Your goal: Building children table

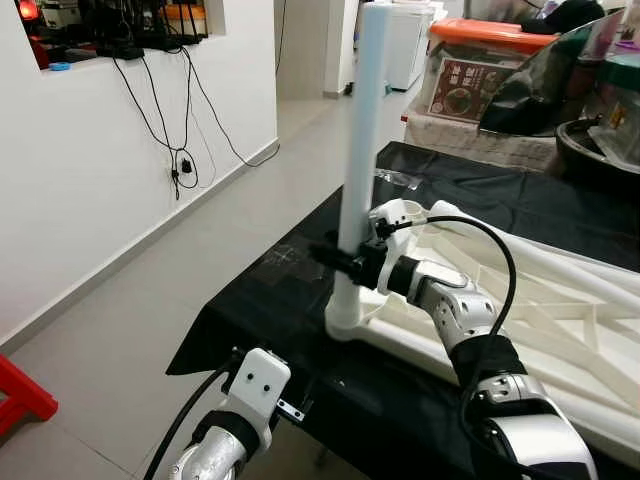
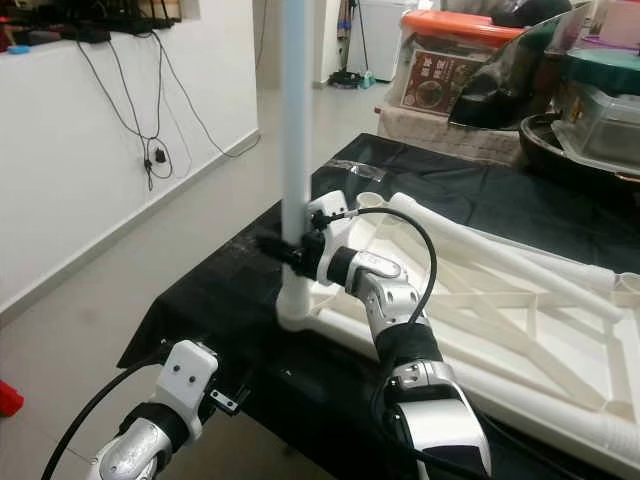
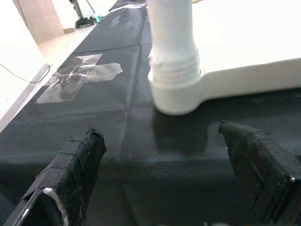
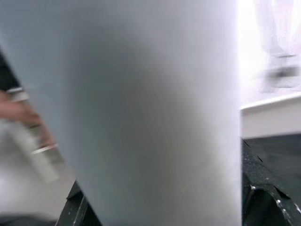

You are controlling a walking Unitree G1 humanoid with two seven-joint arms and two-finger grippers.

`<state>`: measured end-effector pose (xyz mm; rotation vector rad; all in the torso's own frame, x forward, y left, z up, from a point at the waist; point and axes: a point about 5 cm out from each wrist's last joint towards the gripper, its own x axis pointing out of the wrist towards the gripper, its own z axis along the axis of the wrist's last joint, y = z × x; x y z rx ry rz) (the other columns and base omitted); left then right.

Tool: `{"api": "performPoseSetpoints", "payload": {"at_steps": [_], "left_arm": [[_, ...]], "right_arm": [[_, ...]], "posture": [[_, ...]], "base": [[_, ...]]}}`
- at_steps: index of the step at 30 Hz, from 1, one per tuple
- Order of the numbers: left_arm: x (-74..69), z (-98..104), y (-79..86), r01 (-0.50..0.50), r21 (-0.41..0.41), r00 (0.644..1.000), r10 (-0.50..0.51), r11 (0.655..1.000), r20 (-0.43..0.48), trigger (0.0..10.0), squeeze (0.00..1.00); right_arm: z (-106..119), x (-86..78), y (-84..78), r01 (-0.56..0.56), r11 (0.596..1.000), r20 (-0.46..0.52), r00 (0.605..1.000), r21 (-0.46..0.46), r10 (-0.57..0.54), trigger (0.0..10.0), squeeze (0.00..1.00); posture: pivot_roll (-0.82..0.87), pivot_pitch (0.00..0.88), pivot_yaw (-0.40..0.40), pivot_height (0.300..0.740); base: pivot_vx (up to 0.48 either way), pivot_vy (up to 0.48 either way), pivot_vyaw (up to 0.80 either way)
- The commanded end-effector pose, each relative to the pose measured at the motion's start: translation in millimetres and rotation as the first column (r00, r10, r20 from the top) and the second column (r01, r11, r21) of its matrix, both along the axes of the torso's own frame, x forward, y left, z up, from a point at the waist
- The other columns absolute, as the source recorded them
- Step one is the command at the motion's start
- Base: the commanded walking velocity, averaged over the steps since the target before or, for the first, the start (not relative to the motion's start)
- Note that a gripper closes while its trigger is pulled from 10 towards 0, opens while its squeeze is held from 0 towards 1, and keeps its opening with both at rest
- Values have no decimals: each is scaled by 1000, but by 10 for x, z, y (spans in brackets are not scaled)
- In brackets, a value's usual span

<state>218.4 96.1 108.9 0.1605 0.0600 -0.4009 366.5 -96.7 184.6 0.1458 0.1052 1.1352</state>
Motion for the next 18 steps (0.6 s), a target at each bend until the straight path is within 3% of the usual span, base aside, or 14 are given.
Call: {"api": "performPoseSetpoints", "payload": {"at_steps": [1,8,9,13,18], "left_arm": [[-1,-37,10,-7,11,1000,7,1000,-12,10000,0],[-14,-36,12,-2,15,1000,2,1000,-10,10000,0],[-17,-35,13,-2,15,1000,2,1000,-10,10000,0],[-19,-34,14,-3,15,1000,4,1000,-10,10000,0],[-22,-33,16,-4,15,1000,4,1000,-9,10000,0]], "right_arm": [[-11,-68,184,-192,981,-23,981,13,192,10000,0],[21,-61,291,-316,948,-14,948,20,317,10000,0],[11,-60,308,-318,948,-10,948,3,318,0,0],[-8,-55,325,-304,952,-1,953,-15,304,0,0],[-64,19,271,-117,993,-4,993,-18,117,0,0]], "posture": [[205,0,-89,740],[215,0,-88,740],[217,0,-91,740],[216,0,-90,740],[210,0,-87,740]], "base": [[0,0,0],[0,0,0],[0,0,0],[0,0,0],[0,0,0]]}}
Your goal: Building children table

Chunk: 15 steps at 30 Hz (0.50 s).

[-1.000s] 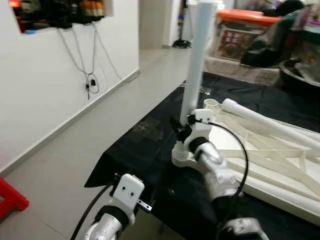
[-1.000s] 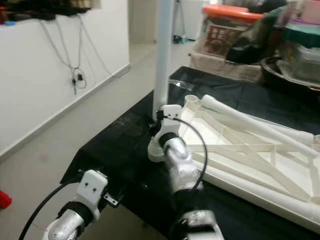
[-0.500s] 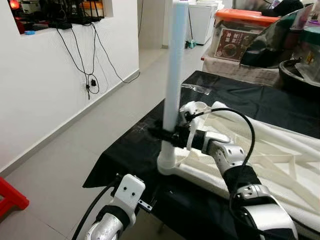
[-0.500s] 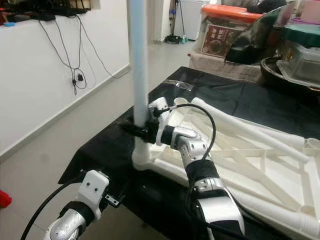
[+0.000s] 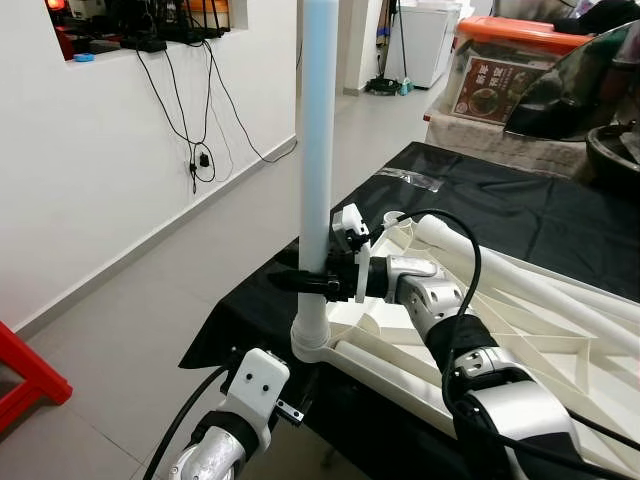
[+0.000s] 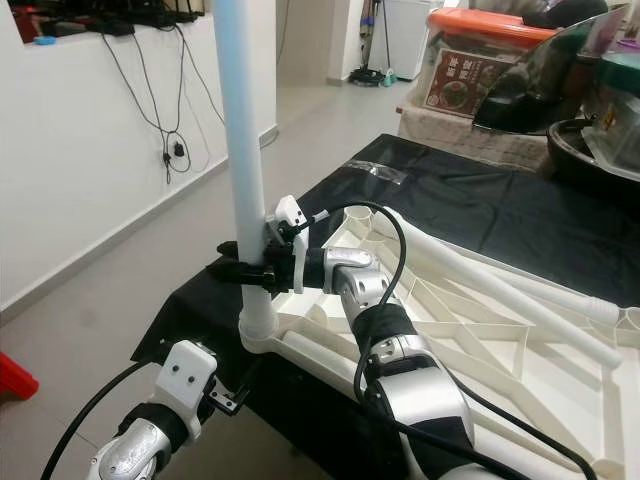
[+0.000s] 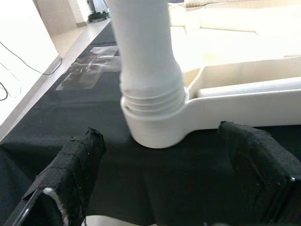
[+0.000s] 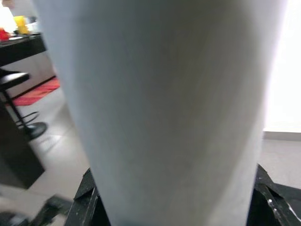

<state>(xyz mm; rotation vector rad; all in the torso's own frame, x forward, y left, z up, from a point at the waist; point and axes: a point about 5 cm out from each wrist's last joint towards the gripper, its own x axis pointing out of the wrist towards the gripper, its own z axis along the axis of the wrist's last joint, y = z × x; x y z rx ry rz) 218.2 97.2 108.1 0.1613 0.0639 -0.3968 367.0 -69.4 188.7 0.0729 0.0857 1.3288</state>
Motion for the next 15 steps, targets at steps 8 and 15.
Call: {"api": "performPoseSetpoints", "payload": {"at_steps": [8,15], "left_arm": [[-12,-18,6,6,8,1000,-6,1000,-6,10000,0],[1,-13,15,8,11,1000,-8,1000,-4,10000,0]], "right_arm": [[-211,198,-366,723,690,-20,691,20,-723,0,0],[-217,64,-675,984,171,-71,174,46,-982,0,0]], "posture": [[185,0,-77,740],[185,0,-76,740]], "base": [[0,0,0],[0,0,0]]}}
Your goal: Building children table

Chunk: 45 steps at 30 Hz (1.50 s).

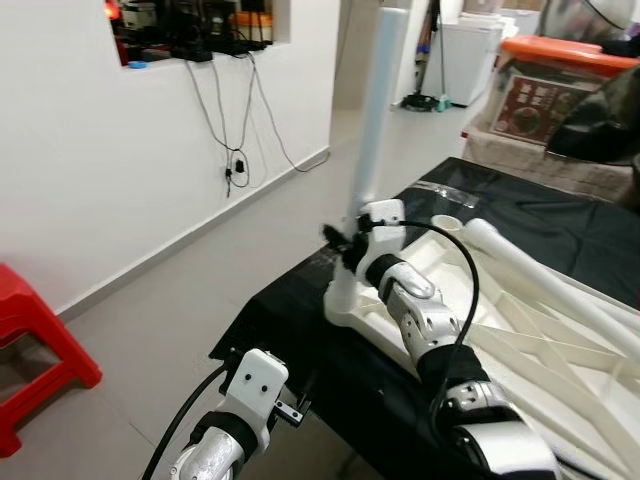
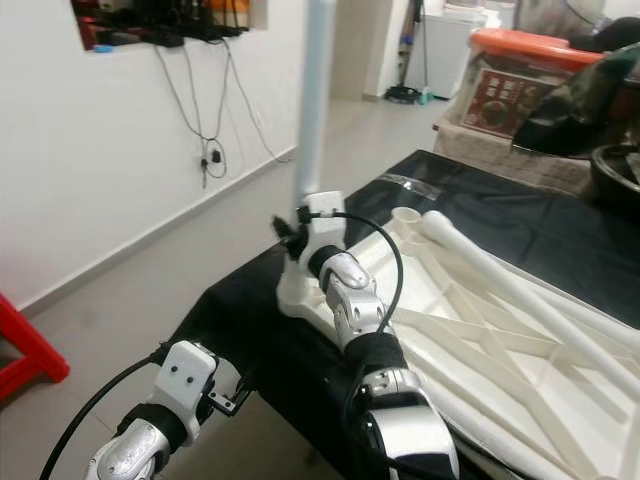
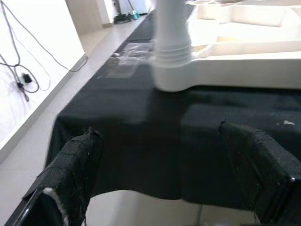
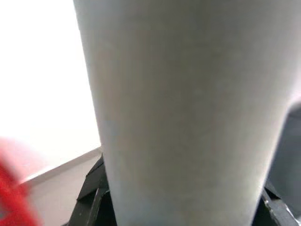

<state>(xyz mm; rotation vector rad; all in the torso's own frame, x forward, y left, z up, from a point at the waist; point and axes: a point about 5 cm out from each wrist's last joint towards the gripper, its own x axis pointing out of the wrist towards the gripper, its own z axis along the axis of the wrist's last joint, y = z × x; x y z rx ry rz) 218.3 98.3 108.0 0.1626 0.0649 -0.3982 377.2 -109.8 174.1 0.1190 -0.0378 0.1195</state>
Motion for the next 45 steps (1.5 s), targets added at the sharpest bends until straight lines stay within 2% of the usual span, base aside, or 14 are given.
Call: {"api": "performPoseSetpoints", "payload": {"at_steps": [1,13,14,15,16,17,18,20,31,32,34,37,43,45], "left_arm": [[0,-12,4,7,9,1000,-7,1000,-4,10000,0],[7,-7,-1,-2,10,1000,2,1000,2,10000,0],[7,-6,1,-3,9,1000,3,1000,2,10000,0],[7,-6,1,-3,9,1000,3,1000,2,10000,0],[7,-7,2,-3,9,1000,3,1000,1,10000,0],[7,-7,2,-3,9,1000,3,1000,1,10000,0],[7,-8,4,-3,7,1000,3,1000,0,10000,0],[9,-6,4,-1,5,1000,1,1000,-1,10000,0],[10,-12,7,-1,4,1000,1,1000,-2,10000,0],[10,-16,9,-1,1,1000,1,1000,-3,10000,0],[10,-16,9,-1,1,1000,1,1000,-3,10000,0],[12,-12,12,-16,-16,1000,16,1000,-7,10000,0],[-18,-8,1,-14,-15,1000,14,1000,-7,10000,0],[-18,-8,1,-14,-15,1000,14,1000,-7,10000,0]], "right_arm": [[-71,-38,-271,181,982,-45,983,61,-179,0,0],[-72,-257,173,345,927,-142,935,146,-325,0,0],[-96,-280,226,337,929,-148,937,152,-316,10000,0],[-96,-280,226,337,929,-148,937,152,-316,10000,0],[-102,-296,249,316,938,-123,946,143,-300,10000,808],[-102,-296,249,316,938,-123,946,143,-300,10000,808],[-93,-302,247,244,961,-49,970,133,-239,10000,1000],[-76,-248,116,204,971,3,979,124,-206,10000,0],[22,-13,-5,-258,947,22,966,192,259,10000,0],[40,2,21,-433,883,18,899,179,437,10000,0],[40,2,21,-433,883,18,899,179,437,10000,0],[71,-17,113,-753,650,-43,649,100,759,10000,0],[100,-56,206,-891,452,-96,448,33,889,10000,0],[100,-56,206,-891,452,-96,448,33,889,10000,0]], "posture": [[185,0,-76,740],[186,0,-81,740],[186,0,-82,740],[186,0,-82,740],[186,0,-82,740],[186,0,-82,740],[186,0,-82,740],[181,0,-80,740],[171,0,-75,740],[169,0,-72,740],[169,0,-72,740],[194,0,-89,740],[210,0,-98,740],[210,0,-98,740]], "base": [[0,0,0],[0,0,0],[0,0,0],[0,0,0],[0,0,0],[0,0,0],[0,0,0],[0,0,0],[0,0,0],[0,0,0],[0,0,0],[0,0,0],[0,0,0],[0,0,0]]}}
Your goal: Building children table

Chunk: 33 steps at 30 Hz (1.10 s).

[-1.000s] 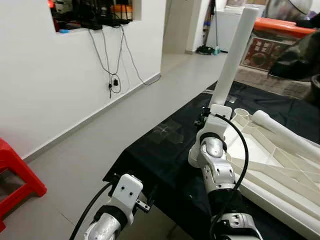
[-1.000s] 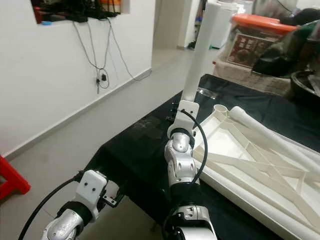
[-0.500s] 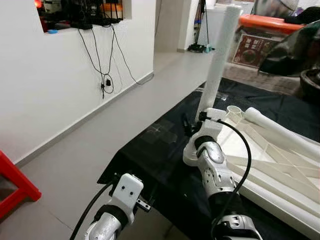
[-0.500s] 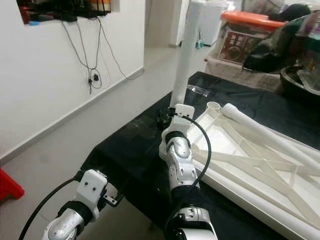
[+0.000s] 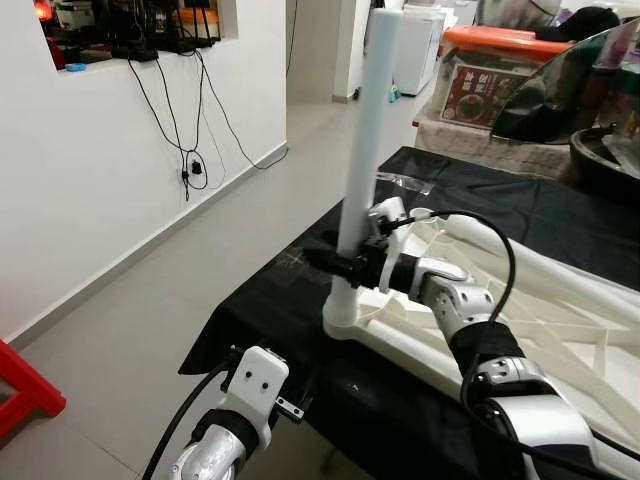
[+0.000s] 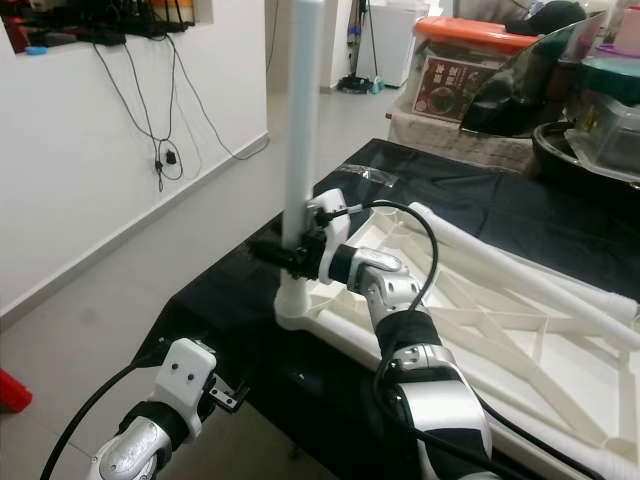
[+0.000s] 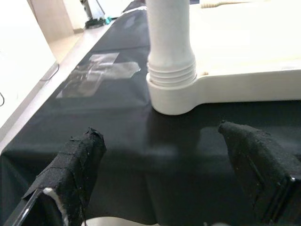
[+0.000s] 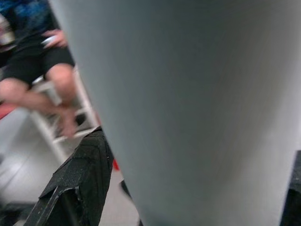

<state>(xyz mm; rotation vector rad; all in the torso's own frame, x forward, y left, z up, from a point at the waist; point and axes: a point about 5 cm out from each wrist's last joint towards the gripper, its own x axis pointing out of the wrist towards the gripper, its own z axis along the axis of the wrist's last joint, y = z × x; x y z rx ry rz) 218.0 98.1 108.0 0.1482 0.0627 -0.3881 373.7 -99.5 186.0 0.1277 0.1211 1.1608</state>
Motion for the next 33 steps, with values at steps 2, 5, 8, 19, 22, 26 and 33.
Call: {"api": "performPoseSetpoints", "payload": {"at_steps": [2,5,8,19,22,26,33], "left_arm": [[-28,-6,-1,-2,0,1000,2,1000,-8,10000,0],[-64,1,-15,1,-7,1000,-1,1000,-8,10000,0],[-64,1,-15,1,-7,1000,-1,1000,-8,10000,0],[-69,-16,-2,9,-5,1000,-9,1000,-15,10000,0],[-66,-16,-1,10,-5,1000,-10,1000,-16,10000,0],[-51,-13,8,13,-6,1000,-13,1000,-16,10000,0],[-27,-7,13,14,-1,1000,-14,1000,-11,10000,0]], "right_arm": [[1,-32,138,-122,992,-1,993,-31,122,10000,0],[-12,-71,224,-236,965,22,971,-116,240,0,0],[-12,-71,224,-236,965,22,971,-116,240,0,0],[-73,90,114,260,966,94,962,-8,-258,0,0],[-100,129,20,431,902,104,898,-1,-428,0,0],[-166,151,-214,748,663,87,660,4,-746,0,0],[-166,-86,-360,978,206,62,203,42,-977,0,0]], "posture": [[212,0,-99,740],[228,0,-114,740],[228,0,-114,740],[206,0,-90,740],[204,0,-88,740],[185,0,-75,740],[188,0,-80,740]], "base": [[0,0,0],[0,0,0],[0,0,0],[0,0,0],[0,0,0],[0,0,0],[0,0,0]]}}
